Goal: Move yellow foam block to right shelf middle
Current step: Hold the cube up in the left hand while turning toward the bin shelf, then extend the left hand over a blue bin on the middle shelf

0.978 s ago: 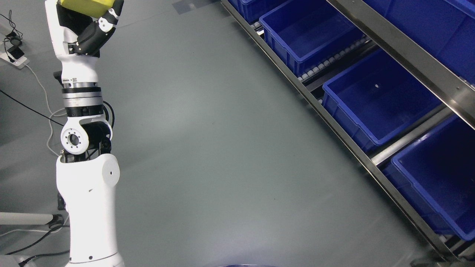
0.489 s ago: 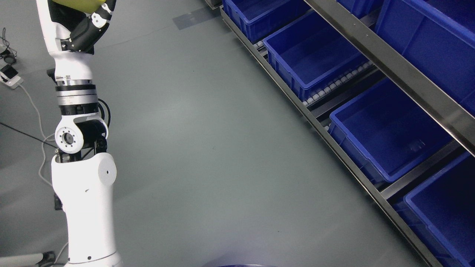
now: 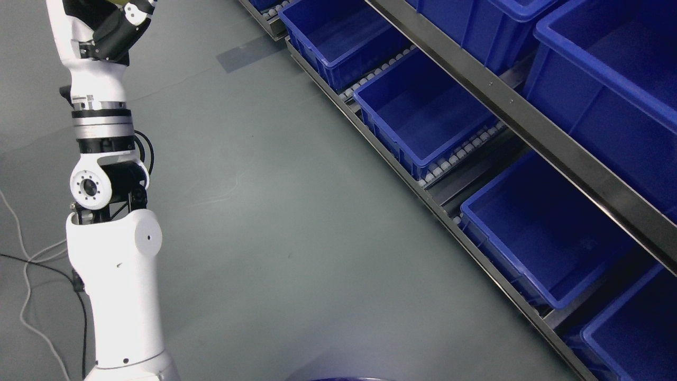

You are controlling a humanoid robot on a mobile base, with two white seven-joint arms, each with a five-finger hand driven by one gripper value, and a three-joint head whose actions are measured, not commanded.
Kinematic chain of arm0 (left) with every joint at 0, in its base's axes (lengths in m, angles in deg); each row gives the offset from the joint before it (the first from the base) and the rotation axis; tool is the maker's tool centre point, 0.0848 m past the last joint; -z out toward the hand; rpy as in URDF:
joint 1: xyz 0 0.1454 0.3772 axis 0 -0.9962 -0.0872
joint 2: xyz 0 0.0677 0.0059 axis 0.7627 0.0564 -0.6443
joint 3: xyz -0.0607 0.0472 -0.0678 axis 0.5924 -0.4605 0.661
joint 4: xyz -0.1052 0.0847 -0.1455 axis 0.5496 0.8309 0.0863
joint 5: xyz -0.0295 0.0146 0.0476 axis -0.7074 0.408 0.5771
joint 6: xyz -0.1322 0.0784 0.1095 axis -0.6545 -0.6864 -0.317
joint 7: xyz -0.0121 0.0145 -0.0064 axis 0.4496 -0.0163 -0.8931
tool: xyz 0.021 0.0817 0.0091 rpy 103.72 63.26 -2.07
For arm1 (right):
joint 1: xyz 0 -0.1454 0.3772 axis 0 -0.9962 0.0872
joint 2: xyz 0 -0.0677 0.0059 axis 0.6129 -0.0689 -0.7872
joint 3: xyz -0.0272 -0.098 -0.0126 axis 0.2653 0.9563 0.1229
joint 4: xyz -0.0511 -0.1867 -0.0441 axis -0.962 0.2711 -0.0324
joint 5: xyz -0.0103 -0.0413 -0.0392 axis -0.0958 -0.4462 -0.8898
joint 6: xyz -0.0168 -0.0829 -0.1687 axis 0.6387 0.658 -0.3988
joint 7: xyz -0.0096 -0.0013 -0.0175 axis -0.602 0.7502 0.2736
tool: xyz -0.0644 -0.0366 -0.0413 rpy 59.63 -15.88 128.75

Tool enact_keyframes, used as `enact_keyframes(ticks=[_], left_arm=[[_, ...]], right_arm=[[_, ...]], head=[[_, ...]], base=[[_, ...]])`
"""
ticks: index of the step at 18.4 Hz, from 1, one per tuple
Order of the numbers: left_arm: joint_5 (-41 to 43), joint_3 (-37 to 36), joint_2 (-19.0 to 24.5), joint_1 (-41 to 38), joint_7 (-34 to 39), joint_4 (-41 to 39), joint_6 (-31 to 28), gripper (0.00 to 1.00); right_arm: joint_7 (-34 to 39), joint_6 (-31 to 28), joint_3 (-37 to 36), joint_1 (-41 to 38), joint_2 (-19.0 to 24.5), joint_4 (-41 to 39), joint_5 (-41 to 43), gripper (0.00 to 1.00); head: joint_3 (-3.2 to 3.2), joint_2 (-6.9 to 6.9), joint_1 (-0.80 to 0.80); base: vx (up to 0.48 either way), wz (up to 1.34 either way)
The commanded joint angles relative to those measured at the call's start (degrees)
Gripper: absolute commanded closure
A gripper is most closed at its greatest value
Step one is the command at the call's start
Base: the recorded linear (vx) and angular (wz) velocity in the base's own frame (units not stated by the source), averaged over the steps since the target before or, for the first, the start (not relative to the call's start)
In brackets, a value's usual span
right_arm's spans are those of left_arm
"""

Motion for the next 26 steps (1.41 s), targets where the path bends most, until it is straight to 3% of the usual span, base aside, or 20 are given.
enact_keyframes(ticks=[1, 7, 9, 13, 18, 23, 26], left_arm=[[0.01, -0.03, 1.00, 7.38, -0.38, -1.60, -3.89, 0.77], [0.62, -4.86, 1.22, 19.25, -4.78, -1.25, -14.18, 0.77], [3.59, -7.93, 3.59, 20.58, -5.74, -0.64, -15.77, 0.77], [13.78, -13.64, 6.94, 19.97, -16.87, 1.21, -16.04, 0.77], [28.64, -16.73, 7.38, 18.57, -31.39, 4.37, -15.95, 0.75], [34.02, -20.15, 8.87, 18.13, -32.91, 8.77, -15.51, 0.72], [34.02, -21.30, 6.69, 15.84, -32.56, 10.17, -15.16, 0.70]], right_arm=[[0.04, -0.05, -0.70, -1.41, -1.00, -1.00, -0.18, 0.00], [0.04, -0.05, -0.70, -1.41, -1.00, -1.00, -0.18, 0.00], [0.04, -0.05, -0.70, -1.41, -1.00, -1.00, -0.18, 0.00], [0.04, -0.05, -0.70, -1.41, -1.00, -1.00, -0.18, 0.00], [0.04, -0.05, -0.70, -1.32, -1.00, -1.00, -0.18, 0.00], [0.04, -0.05, -0.70, -1.41, -1.00, -1.00, -0.18, 0.00], [0.04, -0.05, -0.70, -1.32, -1.00, -1.00, -0.18, 0.00]], head=[[0.00, 0.00, 0.00], [0.00, 0.00, 0.00], [0.00, 0.00, 0.00], [0.00, 0.00, 0.00], [0.00, 0.00, 0.00], [0.00, 0.00, 0.00], [0.00, 0.00, 0.00]], base=[[0.377, -0.11], [0.357, -0.26], [0.296, -0.44], [0.278, -0.50], [0.198, -0.43], [0.056, -0.10], [0.018, 0.01]])
